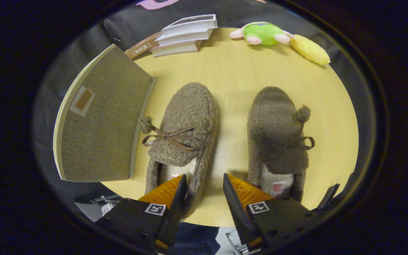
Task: Open the storage box then place both shoes into the box .Put the left shoe in first, then the right shoe, with the right side of both shoes facing outward in a uniform manner.
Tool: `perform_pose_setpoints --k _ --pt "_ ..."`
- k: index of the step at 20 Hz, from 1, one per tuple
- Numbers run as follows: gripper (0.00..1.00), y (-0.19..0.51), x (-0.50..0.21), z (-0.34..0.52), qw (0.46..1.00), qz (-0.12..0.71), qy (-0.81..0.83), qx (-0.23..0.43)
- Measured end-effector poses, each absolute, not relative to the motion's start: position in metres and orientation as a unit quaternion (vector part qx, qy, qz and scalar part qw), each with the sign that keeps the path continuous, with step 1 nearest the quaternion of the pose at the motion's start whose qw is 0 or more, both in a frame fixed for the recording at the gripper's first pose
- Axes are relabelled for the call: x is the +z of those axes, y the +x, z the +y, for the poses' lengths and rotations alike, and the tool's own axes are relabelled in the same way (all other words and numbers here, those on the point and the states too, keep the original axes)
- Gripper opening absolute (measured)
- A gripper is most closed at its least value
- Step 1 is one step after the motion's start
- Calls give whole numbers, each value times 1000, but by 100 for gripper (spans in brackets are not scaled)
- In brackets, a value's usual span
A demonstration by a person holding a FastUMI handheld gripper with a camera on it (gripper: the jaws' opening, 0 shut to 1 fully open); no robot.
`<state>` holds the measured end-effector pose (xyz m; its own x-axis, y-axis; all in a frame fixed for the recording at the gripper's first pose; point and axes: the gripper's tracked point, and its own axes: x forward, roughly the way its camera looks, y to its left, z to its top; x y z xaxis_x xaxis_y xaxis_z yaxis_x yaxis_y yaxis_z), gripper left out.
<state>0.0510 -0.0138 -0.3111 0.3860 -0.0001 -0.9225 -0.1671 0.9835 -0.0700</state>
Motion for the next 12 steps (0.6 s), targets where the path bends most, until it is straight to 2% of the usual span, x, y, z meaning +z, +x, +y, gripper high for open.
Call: perform_pose_setpoints --k 4,6,10,12 --pt "40 49 -317 0 823 561 -58 68" --pt "25 48 -317 0 821 566 -49 55" --pt "25 48 -318 0 821 569 -9 51" --pt "17 46 -319 0 815 577 42 38"
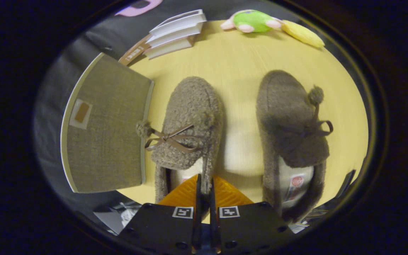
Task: Open the storage box then place both shoes into the box .Put the left shoe in first, then the right shoe, with the right side of both shoes facing outward in a uniform manner.
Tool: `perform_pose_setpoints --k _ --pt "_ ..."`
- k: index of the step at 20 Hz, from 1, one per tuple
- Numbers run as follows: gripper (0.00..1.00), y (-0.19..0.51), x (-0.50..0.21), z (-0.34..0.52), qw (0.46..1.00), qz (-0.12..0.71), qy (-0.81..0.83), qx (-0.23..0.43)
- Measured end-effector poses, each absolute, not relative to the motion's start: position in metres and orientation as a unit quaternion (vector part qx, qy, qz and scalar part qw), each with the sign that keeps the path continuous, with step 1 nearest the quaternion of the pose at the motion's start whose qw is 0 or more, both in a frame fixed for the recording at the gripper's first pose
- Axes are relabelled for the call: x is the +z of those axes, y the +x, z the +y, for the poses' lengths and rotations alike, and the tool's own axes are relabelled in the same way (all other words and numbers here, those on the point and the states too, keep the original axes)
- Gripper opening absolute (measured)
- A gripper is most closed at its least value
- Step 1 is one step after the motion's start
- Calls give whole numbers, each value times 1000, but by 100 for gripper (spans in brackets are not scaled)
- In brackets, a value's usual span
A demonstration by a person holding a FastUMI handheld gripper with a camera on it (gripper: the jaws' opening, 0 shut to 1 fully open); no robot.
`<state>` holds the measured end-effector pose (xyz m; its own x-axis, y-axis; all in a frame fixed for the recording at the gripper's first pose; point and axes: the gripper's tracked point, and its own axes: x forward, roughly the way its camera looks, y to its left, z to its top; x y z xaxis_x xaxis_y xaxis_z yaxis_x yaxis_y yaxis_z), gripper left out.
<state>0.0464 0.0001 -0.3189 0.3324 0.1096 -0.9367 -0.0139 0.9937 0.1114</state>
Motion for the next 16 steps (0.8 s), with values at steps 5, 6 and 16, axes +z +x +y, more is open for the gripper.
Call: perform_pose_setpoints --k 5,6,16 --pt "6 45 -318 -1 817 570 73 46" --pt "6 44 -319 -1 818 567 79 46" --pt "4 40 -286 7 806 553 202 56"
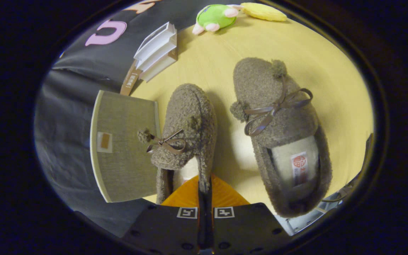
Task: Open the storage box then place both shoes into the box .Put the left shoe in first, then the right shoe, with the right side of both shoes facing outward in a uniform manner.
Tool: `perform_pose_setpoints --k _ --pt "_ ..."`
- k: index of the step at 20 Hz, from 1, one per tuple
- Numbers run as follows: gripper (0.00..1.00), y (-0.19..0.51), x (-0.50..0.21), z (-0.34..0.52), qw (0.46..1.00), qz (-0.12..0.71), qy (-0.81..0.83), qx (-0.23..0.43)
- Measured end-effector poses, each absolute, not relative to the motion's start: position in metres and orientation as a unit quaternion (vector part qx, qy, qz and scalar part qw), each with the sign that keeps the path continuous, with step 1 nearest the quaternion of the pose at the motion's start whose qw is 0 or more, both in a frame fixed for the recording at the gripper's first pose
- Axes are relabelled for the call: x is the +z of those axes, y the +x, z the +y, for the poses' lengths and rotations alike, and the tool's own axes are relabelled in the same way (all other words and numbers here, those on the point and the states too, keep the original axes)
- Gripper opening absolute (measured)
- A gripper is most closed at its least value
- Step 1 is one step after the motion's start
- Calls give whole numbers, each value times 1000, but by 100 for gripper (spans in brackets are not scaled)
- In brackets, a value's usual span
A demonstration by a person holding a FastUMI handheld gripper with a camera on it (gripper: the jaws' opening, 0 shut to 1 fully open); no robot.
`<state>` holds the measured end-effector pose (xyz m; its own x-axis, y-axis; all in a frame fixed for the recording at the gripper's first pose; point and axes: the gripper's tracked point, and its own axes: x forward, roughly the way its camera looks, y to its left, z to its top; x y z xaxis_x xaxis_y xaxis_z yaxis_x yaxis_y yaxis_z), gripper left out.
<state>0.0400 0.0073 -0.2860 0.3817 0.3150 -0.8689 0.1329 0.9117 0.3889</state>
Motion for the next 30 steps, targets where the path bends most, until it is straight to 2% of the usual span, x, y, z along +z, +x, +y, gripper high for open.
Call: perform_pose_setpoints --k 12,17,21,30 --pt "3 26 -159 71 825 475 272 140" --pt "3 13 -113 116 818 470 275 187" --pt "3 9 -114 157 804 494 261 205" --pt "4 39 -171 234 798 537 205 179"
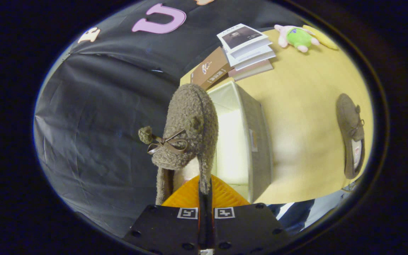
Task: Open the storage box then place both shoes into the box .Put the left shoe in first, then the right shoe, with the right side of both shoes facing outward in a uniform manner.
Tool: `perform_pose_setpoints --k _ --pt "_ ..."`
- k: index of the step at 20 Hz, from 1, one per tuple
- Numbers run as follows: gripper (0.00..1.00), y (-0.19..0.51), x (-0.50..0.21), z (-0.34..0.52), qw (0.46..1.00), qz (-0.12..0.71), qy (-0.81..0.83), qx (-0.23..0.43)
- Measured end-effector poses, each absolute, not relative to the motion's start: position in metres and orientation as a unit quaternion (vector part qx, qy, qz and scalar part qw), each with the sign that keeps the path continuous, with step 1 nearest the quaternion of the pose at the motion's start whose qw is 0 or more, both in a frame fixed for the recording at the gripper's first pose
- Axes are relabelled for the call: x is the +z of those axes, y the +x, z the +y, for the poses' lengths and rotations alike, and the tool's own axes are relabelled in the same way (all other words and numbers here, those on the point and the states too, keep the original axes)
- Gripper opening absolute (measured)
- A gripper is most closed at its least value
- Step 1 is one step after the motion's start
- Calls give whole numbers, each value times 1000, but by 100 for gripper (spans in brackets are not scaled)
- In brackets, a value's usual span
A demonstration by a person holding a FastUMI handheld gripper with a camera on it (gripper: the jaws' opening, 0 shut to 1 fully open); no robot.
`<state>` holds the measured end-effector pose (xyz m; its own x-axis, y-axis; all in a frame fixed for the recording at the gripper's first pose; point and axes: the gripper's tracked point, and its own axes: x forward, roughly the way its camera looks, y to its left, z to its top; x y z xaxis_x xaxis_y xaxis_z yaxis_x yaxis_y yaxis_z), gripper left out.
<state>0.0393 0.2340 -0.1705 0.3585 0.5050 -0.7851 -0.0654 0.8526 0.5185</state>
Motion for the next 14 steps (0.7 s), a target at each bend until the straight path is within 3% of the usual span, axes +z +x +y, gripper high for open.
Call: perform_pose_setpoints --k 14 --pt "4 70 -301 280 792 600 88 71"
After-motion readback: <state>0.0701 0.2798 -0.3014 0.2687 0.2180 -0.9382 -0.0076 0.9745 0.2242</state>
